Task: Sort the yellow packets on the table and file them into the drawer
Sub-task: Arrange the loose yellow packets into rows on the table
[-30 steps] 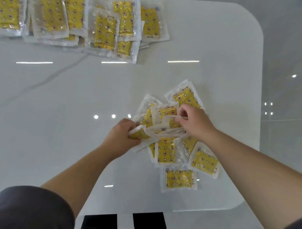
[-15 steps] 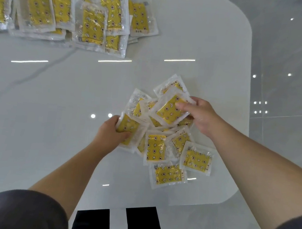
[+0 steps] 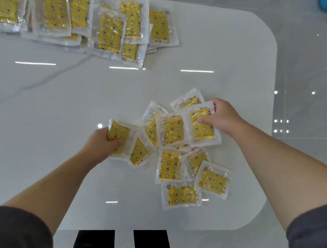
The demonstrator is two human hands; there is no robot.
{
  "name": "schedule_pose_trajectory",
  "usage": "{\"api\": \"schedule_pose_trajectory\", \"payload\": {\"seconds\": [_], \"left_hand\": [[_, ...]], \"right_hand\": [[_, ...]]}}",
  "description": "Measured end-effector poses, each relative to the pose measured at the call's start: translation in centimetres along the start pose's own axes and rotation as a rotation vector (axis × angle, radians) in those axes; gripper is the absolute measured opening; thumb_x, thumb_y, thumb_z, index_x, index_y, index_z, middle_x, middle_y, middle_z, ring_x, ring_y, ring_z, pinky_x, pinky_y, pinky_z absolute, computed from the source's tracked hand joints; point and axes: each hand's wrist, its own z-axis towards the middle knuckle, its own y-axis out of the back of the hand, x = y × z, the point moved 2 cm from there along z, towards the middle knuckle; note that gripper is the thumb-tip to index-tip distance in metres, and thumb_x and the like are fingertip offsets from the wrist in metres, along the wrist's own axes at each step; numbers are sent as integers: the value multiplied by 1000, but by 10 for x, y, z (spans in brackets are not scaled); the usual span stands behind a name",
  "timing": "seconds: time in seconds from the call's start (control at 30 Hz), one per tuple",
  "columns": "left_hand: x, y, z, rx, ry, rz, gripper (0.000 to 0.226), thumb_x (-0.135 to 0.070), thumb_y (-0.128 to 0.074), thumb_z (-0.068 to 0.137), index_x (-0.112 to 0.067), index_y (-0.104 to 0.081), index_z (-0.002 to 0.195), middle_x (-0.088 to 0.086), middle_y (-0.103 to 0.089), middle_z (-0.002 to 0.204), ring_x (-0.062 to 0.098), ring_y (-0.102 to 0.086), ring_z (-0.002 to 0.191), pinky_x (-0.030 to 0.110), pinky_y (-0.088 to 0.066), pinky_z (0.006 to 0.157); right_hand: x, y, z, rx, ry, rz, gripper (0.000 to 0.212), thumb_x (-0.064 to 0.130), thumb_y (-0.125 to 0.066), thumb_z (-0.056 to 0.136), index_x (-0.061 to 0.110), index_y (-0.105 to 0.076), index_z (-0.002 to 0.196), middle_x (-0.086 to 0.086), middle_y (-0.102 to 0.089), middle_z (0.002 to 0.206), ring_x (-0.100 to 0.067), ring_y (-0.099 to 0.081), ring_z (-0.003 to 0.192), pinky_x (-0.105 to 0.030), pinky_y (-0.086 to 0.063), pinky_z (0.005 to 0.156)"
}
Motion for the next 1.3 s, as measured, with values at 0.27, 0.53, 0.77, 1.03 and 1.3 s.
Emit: {"api": "schedule_pose_trajectory", "payload": {"seconds": [0.27, 0.53, 0.77, 1.03, 1.3], "left_hand": [[7, -1, 1, -30, 0, 45, 16, -9, -64, 88, -20, -65, 100, -3, -70, 94, 21, -66, 91, 41, -54, 86], [-7, 20, -1, -53, -74, 55, 15, -9, -62, 90, -19, -65, 101, -7, -68, 91, 15, -64, 87, 28, -49, 75], [1, 41, 17, -29, -77, 53, 18, -12, -63, 90, -17, -65, 107, -5, -68, 95, 17, -64, 90, 27, -47, 75], [-8, 35, 18, 25, -115, 110, 18, -14, -64, 89, -14, -64, 107, -2, -69, 97, 16, -65, 88, 25, -49, 72], [17, 71, 12, -39, -89, 33, 14, -14, -64, 89, -15, -65, 102, -2, -69, 93, 17, -65, 87, 25, -48, 69]], "right_hand": [[9, -23, 17, -278, 114, -205, 17, 21, -70, 79, 13, -57, 86, 1, -61, 88, -24, -59, 83, -44, -50, 80], [14, -25, 4, -416, 57, -213, 18, 11, -62, 85, 15, -46, 78, 3, -51, 71, -18, -47, 64, -27, -36, 54], [30, -38, 6, -442, 33, -404, 12, 15, -61, 91, 12, -51, 98, -3, -59, 83, -28, -60, 77, -37, -48, 69], [9, -36, -7, -483, -5, -519, 12, 12, -56, 94, 8, -52, 105, -6, -58, 90, -25, -55, 77, -36, -42, 69], [50, -51, 10, -258, 126, -460, 49, 10, -64, 91, 7, -48, 137, -8, -53, 134, -26, -52, 121, -30, -41, 93]]}}
